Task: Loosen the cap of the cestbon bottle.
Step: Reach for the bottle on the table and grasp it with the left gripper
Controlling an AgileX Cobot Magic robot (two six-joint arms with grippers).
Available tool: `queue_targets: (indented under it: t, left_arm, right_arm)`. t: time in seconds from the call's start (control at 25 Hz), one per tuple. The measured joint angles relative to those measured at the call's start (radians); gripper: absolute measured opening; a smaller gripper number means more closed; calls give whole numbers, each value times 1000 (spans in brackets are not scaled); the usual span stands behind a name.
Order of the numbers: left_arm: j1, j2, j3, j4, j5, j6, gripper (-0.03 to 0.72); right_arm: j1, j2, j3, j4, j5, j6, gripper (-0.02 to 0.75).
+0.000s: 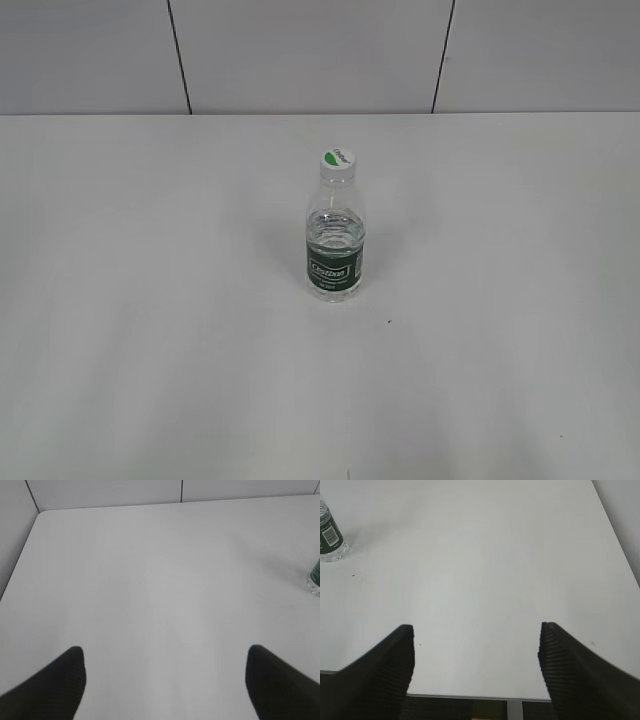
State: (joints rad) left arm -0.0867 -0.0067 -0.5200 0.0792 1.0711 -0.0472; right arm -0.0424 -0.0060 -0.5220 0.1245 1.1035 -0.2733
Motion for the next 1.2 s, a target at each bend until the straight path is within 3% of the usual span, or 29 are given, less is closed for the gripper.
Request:
queue_targets:
  t: [1.2]
  left_arm:
    - [0, 0, 0, 0, 0, 0, 589]
  right_arm:
    - [0, 0, 0, 0, 0, 0, 589]
